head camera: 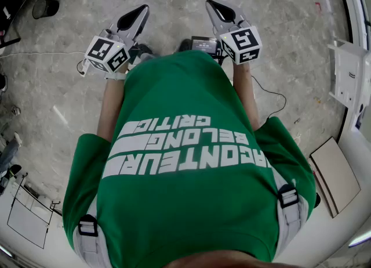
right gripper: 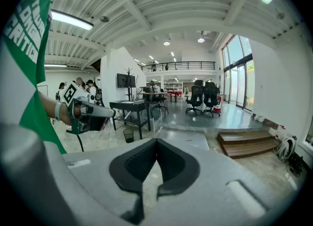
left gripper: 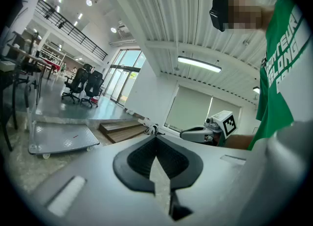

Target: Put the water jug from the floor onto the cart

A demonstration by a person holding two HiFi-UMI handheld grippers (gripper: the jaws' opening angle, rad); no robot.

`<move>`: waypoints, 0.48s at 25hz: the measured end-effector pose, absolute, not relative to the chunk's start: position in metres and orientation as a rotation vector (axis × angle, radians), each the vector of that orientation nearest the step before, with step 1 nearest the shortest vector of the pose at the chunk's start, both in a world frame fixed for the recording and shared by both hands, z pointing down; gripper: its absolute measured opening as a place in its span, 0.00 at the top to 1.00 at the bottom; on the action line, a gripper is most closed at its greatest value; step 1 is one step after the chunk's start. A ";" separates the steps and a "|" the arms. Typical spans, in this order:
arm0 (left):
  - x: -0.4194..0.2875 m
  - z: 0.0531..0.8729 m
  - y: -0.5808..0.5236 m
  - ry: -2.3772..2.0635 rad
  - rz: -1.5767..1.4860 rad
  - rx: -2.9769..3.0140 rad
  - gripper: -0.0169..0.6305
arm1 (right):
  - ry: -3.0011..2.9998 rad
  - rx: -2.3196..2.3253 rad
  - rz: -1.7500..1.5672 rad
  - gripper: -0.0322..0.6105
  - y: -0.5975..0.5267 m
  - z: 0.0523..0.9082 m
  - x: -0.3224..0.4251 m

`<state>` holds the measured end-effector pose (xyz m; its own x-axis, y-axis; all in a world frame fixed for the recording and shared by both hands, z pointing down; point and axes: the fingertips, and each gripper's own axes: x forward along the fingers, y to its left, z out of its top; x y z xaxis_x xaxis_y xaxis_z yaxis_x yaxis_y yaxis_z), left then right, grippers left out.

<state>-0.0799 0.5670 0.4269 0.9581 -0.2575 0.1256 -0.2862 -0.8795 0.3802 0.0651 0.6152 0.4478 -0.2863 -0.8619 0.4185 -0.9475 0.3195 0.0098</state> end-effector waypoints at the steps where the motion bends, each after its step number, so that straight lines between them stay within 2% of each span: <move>1: -0.079 0.427 0.568 -0.393 0.100 2.707 0.96 | -2.249 1.614 0.341 0.96 0.616 0.448 0.065; 12: -0.060 0.437 0.584 -0.403 0.110 2.696 0.96 | -2.267 1.607 0.385 0.96 0.629 0.463 0.082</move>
